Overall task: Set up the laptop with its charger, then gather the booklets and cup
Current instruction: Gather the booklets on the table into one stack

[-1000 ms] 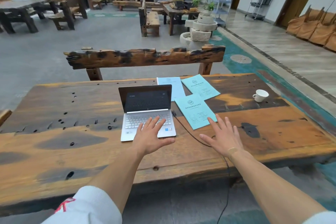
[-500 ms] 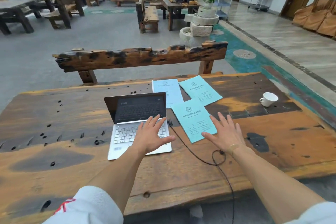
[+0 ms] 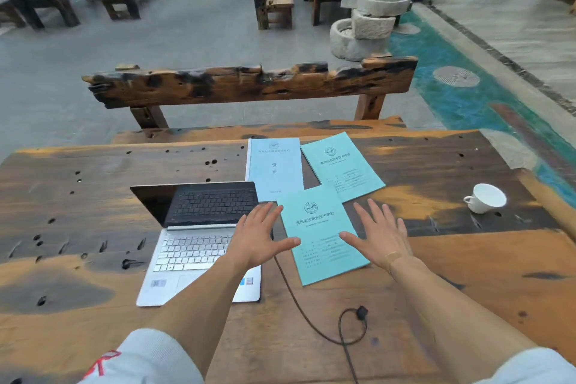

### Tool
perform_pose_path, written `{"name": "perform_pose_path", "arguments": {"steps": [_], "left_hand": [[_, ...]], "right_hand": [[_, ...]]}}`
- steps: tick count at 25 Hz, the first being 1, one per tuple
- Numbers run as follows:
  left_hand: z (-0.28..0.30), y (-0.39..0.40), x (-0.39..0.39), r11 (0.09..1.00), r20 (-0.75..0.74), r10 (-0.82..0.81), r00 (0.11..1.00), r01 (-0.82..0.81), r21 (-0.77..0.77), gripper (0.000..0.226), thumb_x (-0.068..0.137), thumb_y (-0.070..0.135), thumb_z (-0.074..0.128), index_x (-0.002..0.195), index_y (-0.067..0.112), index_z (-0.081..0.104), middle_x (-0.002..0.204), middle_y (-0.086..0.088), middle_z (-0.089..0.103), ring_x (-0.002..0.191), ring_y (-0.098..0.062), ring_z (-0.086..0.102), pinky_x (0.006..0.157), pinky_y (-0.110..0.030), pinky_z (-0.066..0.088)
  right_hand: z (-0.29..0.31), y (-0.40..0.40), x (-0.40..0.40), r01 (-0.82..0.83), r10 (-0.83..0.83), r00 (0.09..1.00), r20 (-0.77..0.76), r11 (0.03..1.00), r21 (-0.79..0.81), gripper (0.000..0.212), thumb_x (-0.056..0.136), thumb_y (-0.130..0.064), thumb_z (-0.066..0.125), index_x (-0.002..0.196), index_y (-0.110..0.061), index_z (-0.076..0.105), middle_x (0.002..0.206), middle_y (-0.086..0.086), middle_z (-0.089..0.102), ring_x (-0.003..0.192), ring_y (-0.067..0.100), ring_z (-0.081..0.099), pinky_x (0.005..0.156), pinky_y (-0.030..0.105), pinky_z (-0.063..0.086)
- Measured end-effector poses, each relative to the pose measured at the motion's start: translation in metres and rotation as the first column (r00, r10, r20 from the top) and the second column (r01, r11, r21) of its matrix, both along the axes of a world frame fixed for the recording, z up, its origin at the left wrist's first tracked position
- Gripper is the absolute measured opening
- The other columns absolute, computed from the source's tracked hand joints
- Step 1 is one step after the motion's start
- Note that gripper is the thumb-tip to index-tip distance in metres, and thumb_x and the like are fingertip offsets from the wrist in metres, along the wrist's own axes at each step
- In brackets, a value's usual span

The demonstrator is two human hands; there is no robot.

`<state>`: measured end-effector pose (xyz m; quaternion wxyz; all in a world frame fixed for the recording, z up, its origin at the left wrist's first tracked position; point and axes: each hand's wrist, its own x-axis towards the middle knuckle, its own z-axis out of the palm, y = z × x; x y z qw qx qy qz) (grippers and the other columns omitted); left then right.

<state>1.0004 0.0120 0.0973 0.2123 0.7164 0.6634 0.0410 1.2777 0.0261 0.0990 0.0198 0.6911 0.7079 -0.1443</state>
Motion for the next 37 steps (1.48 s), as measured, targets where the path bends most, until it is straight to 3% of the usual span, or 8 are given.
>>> {"name": "perform_pose_path", "arguments": {"steps": [16,21,23,25,27,30,33,37], "left_hand": [[-0.071,0.081,0.037,0.97,0.037,0.088,0.995,-0.078,-0.231,0.094,0.079,0.078,0.05,0.154,0.03,0.021,0.163,0.003,0.017,0.15,-0.017,0.014,0.121,-0.042,0.013],[-0.111,0.096,0.046,0.942,-0.079,0.094,0.992,-0.114,-0.316,0.094,0.081,0.075,0.047,0.155,0.027,0.016,0.163,-0.004,0.015,0.15,-0.019,0.012,0.122,-0.044,0.008],[-0.127,0.106,0.05,0.923,-0.099,0.136,0.986,-0.162,-0.349,0.096,0.081,0.073,0.049,0.155,0.023,0.015,0.161,-0.006,0.02,0.148,-0.021,0.016,0.121,-0.043,0.013],[-0.143,0.116,0.055,0.878,-0.091,0.237,0.967,-0.254,-0.406,0.095,0.081,0.07,0.054,0.152,0.017,0.019,0.154,-0.009,0.03,0.141,-0.027,0.031,0.115,-0.044,0.028],[-0.154,0.125,0.062,0.781,-0.059,0.413,0.909,-0.387,-0.49,0.088,0.082,0.062,0.06,0.146,0.012,0.027,0.146,-0.012,0.036,0.129,-0.031,0.047,0.104,-0.044,0.041],[-0.164,0.134,0.071,0.615,0.026,0.654,0.756,-0.512,-0.599,0.079,0.084,0.046,0.069,0.143,0.01,0.03,0.144,-0.016,0.034,0.122,-0.031,0.053,0.098,-0.036,0.045],[-0.172,0.142,0.071,0.51,0.083,0.789,0.609,-0.573,-0.641,0.07,0.08,0.028,0.074,0.135,0.011,0.034,0.135,-0.016,0.043,0.121,-0.03,0.052,0.094,-0.035,0.048],[-0.179,0.144,0.059,0.412,0.217,0.897,0.385,-0.551,-0.726,0.041,0.079,0.007,0.074,0.113,0.013,0.052,0.117,-0.01,0.067,0.101,-0.028,0.067,0.09,-0.044,0.055]], "right_hand": [[-0.082,0.072,0.013,0.023,-0.03,0.999,-0.023,0.967,-0.254,0.084,0.083,-0.074,0.039,0.152,-0.036,0.01,0.163,-0.004,0.0,0.149,0.027,0.005,0.117,0.052,0.013],[-0.116,0.093,0.012,0.062,-0.071,0.997,-0.011,0.932,-0.358,0.088,0.083,-0.07,0.044,0.153,-0.029,0.01,0.162,0.0,0.008,0.147,0.028,0.015,0.114,0.052,0.025],[-0.127,0.106,0.01,0.051,-0.061,0.998,-0.012,0.921,-0.386,0.088,0.083,-0.067,0.047,0.152,-0.027,0.01,0.16,0.0,0.015,0.143,0.028,0.021,0.109,0.05,0.032],[-0.137,0.121,0.007,0.064,-0.076,0.997,-0.011,0.908,-0.415,0.089,0.083,-0.065,0.05,0.152,-0.025,0.01,0.156,0.001,0.022,0.138,0.028,0.029,0.103,0.048,0.037],[-0.148,0.136,0.003,0.11,-0.128,0.992,-0.01,0.885,-0.452,0.091,0.083,-0.063,0.053,0.152,-0.022,0.01,0.152,0.004,0.027,0.133,0.03,0.034,0.1,0.048,0.039],[-0.158,0.15,-0.006,0.165,-0.214,0.976,-0.04,0.846,-0.507,0.093,0.083,-0.06,0.057,0.152,-0.019,0.009,0.146,0.009,0.03,0.129,0.032,0.036,0.097,0.046,0.041],[-0.166,0.158,-0.016,0.243,-0.331,0.94,-0.085,0.822,-0.516,0.088,0.081,-0.054,0.064,0.148,-0.021,0.019,0.138,0.011,0.035,0.125,0.033,0.038,0.095,0.045,0.042],[-0.177,0.169,-0.013,0.372,-0.539,0.825,-0.169,0.744,-0.556,0.072,0.076,-0.043,0.073,0.133,-0.018,0.038,0.133,0.013,0.044,0.123,0.034,0.044,0.096,0.044,0.042]]}}
